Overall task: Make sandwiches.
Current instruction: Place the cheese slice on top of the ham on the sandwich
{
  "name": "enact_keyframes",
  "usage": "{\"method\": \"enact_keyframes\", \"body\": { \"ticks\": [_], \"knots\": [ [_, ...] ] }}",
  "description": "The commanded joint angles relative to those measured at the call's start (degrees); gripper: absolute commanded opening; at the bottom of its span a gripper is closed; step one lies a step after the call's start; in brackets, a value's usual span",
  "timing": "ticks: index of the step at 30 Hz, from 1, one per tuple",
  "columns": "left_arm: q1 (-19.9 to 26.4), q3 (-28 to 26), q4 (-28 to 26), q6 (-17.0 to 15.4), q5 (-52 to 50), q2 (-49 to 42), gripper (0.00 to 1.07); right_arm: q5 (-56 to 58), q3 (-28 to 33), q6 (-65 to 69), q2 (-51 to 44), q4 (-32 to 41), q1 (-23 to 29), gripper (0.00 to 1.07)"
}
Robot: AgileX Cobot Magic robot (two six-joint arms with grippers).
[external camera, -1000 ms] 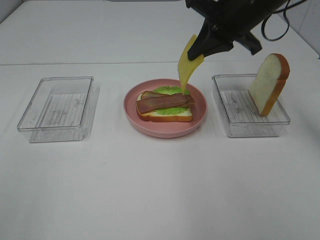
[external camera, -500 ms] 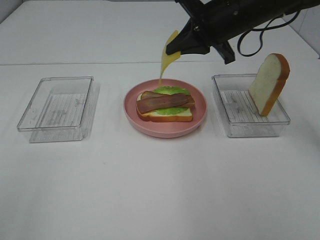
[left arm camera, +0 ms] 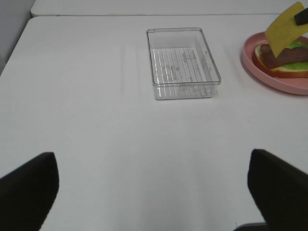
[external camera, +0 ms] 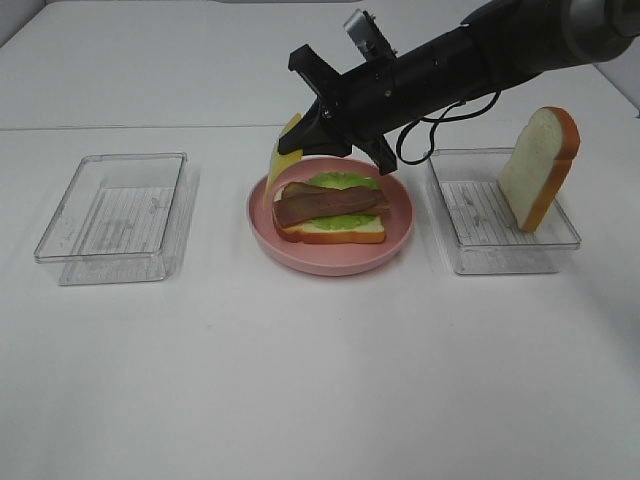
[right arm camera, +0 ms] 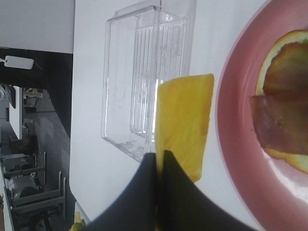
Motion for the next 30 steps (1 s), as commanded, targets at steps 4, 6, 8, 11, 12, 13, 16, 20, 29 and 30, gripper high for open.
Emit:
{"method": "enact_keyframes", "body": {
  "ticks": [4,6,8,11,12,13,16,20,29,30],
  "knots": [
    [-0.3,0.1,-0.1,-0.1,-0.5,-1.2,1.02,-1.7,-1.8,-0.2,1.5,-1.3,0.3,0.0],
    [-0.3,0.1,-0.1,-0.1,-0.5,-1.2,1.02,-2.2,-1.8,0.2,1.7,-2.4,0.3,0.0],
    [-0.3,0.1,-0.1,-0.1,-0.5,-1.2,1.02,-3.0,-1.8,2.2,1.9,-5.1,0.3,0.0],
    [-0.3,0.1,-0.1,-0.1,-0.5,-1.2,1.02,-3.9,-1.8,3.4,1.9,-7.7,0.3,0.0],
    [-0.3,0.1,-0.1,-0.1,-0.5,-1.2,1.02,-3.9,-1.8,3.4,1.9,-7.7,0.3,0.0],
    [-0.3,0.1,-0.1,-0.1,-0.5,-1.2,1.02,-4.2,-1.8,3.7,1.9,-8.3,0.3,0.0],
    [-0.3,0.1,-0.1,-0.1,-0.5,-1.2,1.02,-4.9,-1.8,4.5,1.9,-8.8,0.3,0.0],
    [-0.3,0.1,-0.1,-0.1,-0.5,-1.2,1.02,-5.4,-1.8,4.5,1.9,-10.4,0.3,0.0],
    [-0.3,0.1,-0.1,-0.1,-0.5,-1.2,1.02,-6.2,-1.8,9.7,1.9,-19.7,0.3,0.0],
    [-0.3,0.1,-0.1,-0.1,-0.5,-1.2,1.02,-6.2,-1.8,9.7,1.9,-19.7,0.3,0.0]
  ]
}}
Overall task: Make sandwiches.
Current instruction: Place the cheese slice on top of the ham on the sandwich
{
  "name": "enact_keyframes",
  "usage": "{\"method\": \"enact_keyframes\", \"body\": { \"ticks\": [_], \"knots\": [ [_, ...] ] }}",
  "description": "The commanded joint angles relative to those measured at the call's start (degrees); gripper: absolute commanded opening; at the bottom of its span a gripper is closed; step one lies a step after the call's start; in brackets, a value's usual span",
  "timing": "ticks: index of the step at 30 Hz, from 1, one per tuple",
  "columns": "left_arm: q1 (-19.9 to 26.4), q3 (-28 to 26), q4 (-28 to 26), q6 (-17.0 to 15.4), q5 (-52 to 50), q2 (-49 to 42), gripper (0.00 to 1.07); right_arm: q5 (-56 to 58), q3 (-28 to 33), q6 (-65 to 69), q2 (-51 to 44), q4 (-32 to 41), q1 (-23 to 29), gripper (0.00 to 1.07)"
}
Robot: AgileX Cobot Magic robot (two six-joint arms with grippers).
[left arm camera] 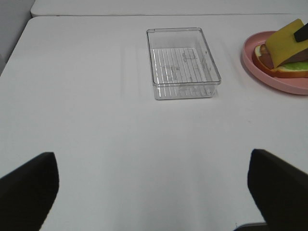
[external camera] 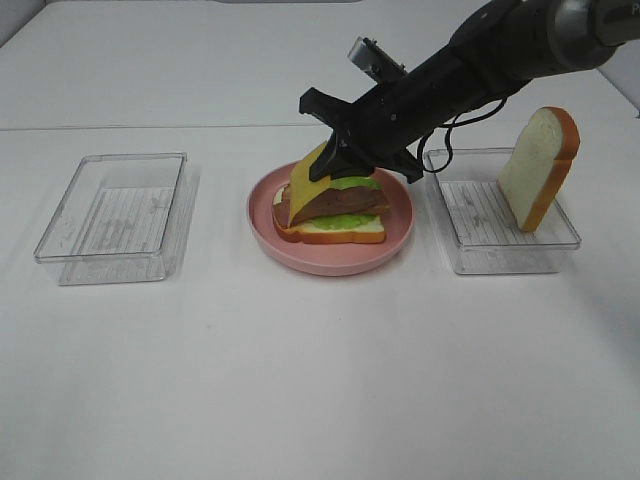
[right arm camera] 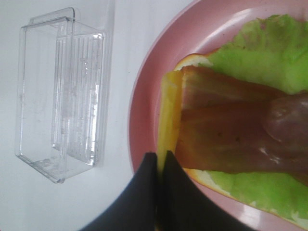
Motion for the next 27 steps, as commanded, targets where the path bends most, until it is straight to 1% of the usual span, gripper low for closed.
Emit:
{"method": "enact_keyframes", "body": {
  "ticks": [1,8,9,10,11,12,14,21,22,23,24,25,26,27],
  "knots": [
    [-0.3,0.1,-0.1,-0.1,-0.5,-1.2,1.02,-0.2,-0.2,2.4,-0.1,-3.9,0.3,0.0],
    [-0.3,0.1,-0.1,-0.1,-0.5,-1.2,1.02,-0.2,-0.2,3.7,-0.1,-8.1,0.3,0.0],
    [-0.3,0.1,-0.1,-0.1,-0.5,-1.2,1.02,-0.2,-0.3,5.3,-0.1,-10.0,0.3,0.0],
    [-0.3,0.1,-0.1,-0.1,-0.5,-1.2,1.02,-0.2,-0.3,5.3,-0.1,-10.0,0.3,0.0],
    [-0.3,0.1,-0.1,-0.1,-0.5,-1.2,1.02,-0.2,-0.5,6.5,-0.1,-11.9,0.3,0.0],
    [-0.3,0.1,-0.1,-0.1,-0.5,-1.2,1.02,-0.2,-0.5,6.5,-0.1,-11.9,0.3,0.0],
    [-0.3,0.1,-0.1,-0.1,-0.5,-1.2,1.02,-0.5,-0.5,7.9,-0.4,-14.6,0.3,0.0],
    [-0.3,0.1,-0.1,-0.1,-0.5,-1.2,1.02,-0.5,-0.5,8.2,-0.5,-15.1,0.3,0.01],
    [-0.3,0.1,-0.1,-0.1,-0.5,-1.2,1.02,-0.6,-0.5,8.2,-0.5,-15.2,0.3,0.05],
    [-0.3,0.1,-0.1,-0.1,-0.5,-1.2,1.02,-0.6,-0.5,8.2,-0.5,-15.2,0.3,0.05],
    [-0.3,0.1,-0.1,-0.1,-0.5,-1.2,1.02,-0.9,-0.5,8.2,-0.5,-15.7,0.3,0.19],
    [-0.3,0.1,-0.1,-0.1,-0.5,-1.2,1.02,-0.9,-0.5,8.2,-0.5,-15.7,0.3,0.19],
    [-0.3,0.1,-0.1,-0.1,-0.5,-1.2,1.02,-1.1,-0.5,8.2,-0.6,-16.1,0.3,0.38],
    [-0.3,0.1,-0.1,-0.1,-0.5,-1.2,1.02,-1.1,-0.5,8.2,-0.7,-16.1,0.3,0.51]
  ]
}}
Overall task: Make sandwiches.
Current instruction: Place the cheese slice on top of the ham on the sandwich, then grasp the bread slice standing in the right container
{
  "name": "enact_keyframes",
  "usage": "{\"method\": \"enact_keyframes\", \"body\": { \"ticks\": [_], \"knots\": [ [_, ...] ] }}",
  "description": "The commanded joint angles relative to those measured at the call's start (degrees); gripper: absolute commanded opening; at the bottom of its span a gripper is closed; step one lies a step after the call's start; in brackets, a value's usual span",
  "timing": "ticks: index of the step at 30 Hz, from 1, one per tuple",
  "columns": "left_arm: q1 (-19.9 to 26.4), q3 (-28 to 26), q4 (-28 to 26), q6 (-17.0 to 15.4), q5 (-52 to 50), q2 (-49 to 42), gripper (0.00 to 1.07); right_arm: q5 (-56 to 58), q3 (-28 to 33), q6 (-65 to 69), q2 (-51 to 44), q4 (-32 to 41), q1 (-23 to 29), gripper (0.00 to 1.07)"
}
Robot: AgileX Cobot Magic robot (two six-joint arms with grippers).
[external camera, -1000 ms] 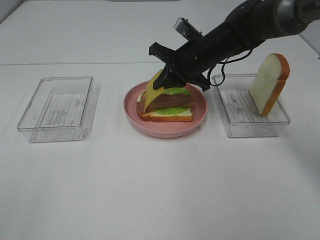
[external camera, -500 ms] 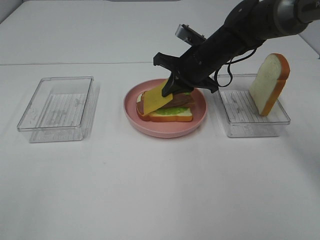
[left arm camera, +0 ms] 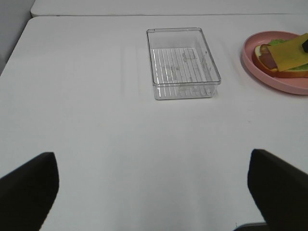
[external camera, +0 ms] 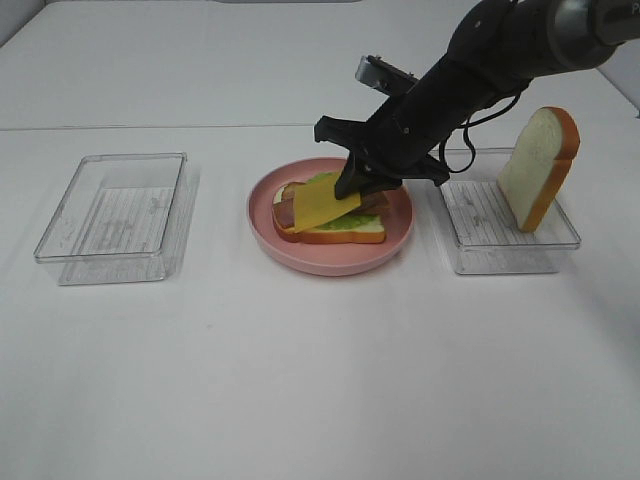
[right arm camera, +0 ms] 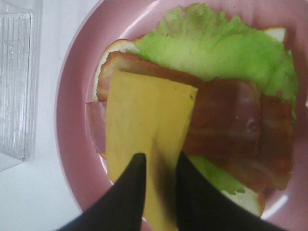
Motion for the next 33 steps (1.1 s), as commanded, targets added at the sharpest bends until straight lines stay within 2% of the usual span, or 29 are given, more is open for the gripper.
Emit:
{"method": "enact_keyframes", "body": {
  "ticks": [1,2,3,5,14,20,24,25,26,28,31,33],
  "knots": [
    [-0.3,0.1,-0.1,-0.1,-0.5,-1.2,1.02,-0.6,-0.3,-0.1,-0.7,-0.5,0.3,0.51],
    [-0.3,0.1,-0.1,-0.1,-0.5,-1.2,1.02,-0.7,-0.3,-0.1,-1.2,-0.7,0.3,0.73],
    [-0.3,0.1,-0.1,-0.1,-0.5,-1.2,1.02,-0.7,-0.3,-0.1,-1.2,-0.7,0.3,0.73],
    [-0.3,0.1,-0.1,0.0,-0.5,-1.2,1.02,-0.3,-0.3,-0.3,-2.5,-3.2,0.3,0.95],
    [-0.3,0.1,-0.1,0.0,-0.5,-1.2,1.02,3.3,-0.3,1.7,-8.1,-10.4,0.3,0.97],
    [-0.3,0.1,-0.1,0.0,-0.5,-1.2,1.02,5.4,-0.4,1.8,-15.6,-14.5,0.3,0.97],
    [-0.3,0.1,-0.1,0.0,-0.5,-1.2,1.02,7.6,-2.3,4.1,-18.2,-16.8,0.2,0.97],
    [-0.3,0.1,-0.1,0.0,-0.5,-1.2,1.02,10.3,-5.2,7.8,-19.0,-20.9,0.2,0.97],
    [-0.3,0.1,-0.1,0.0,-0.5,-1.2,1.02,10.3,-5.2,7.8,-19.0,-20.9,0.2,0.97],
    [-0.3,0.1,-0.1,0.0,-0.5,-1.2,1.02,17.5,-11.7,14.8,-19.0,-31.2,0.2,0.97],
    [-0.3,0.1,-0.1,0.0,-0.5,-1.2,1.02,19.3,-12.9,16.2,-19.0,-33.2,0.1,0.97],
    [-0.3,0.1,-0.1,0.0,-0.5,-1.2,1.02,25.0,-17.4,17.5,-19.0,-37.3,-1.4,0.97]
  ]
}}
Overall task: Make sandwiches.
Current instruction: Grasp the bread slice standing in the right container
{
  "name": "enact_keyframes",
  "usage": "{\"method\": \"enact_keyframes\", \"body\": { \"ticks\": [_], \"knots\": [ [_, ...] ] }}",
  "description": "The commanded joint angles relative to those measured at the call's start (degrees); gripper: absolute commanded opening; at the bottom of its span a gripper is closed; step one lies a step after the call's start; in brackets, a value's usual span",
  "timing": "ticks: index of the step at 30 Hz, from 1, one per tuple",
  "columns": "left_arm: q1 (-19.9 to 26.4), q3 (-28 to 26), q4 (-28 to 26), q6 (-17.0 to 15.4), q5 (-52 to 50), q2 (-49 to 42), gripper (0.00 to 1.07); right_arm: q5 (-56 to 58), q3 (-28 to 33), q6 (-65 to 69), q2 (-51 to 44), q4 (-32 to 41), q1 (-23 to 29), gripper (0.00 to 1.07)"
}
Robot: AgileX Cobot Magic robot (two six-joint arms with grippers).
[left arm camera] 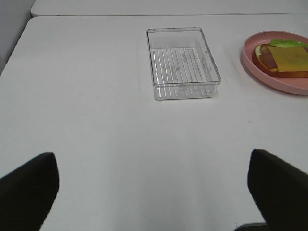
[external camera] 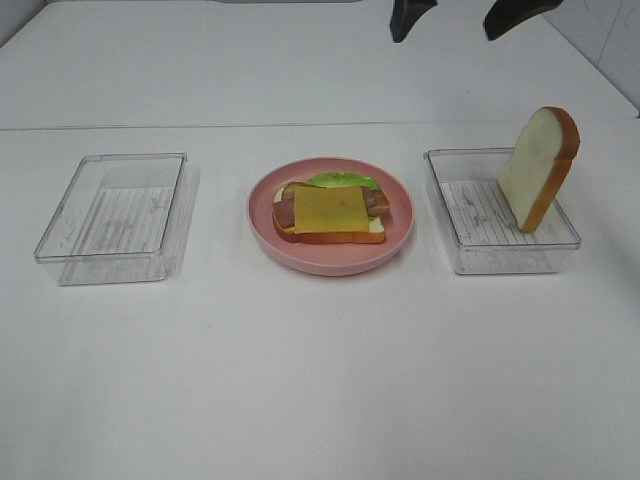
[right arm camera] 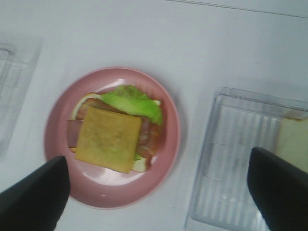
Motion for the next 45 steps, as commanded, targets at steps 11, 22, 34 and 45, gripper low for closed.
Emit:
{"method": "enact_keyframes", "body": {
  "ticks": [11,22,34,45],
  "knots": [
    [-0.3,0.1,-0.1,0.0,-0.5,-1.2,1.02,9.3,-6.5,1.6,0.9,-1.8,-13.0,0.96],
    [-0.3,0.1,-0.1,0.0,-0.5,-1.2,1.02,10.4,-6.5,-0.1,9.6,2.7,-20.2,0.96],
    [-0.3,0.1,-0.1,0.0,-0.5,-1.2,1.02,6.9,-6.6,-0.7,16.3,4.0,-20.2,0.96],
    [-0.3,0.1,-0.1,0.0,-0.5,-1.2,1.02,5.0,-6.6,-0.9,20.5,4.1,-20.2,0.96]
  ]
}}
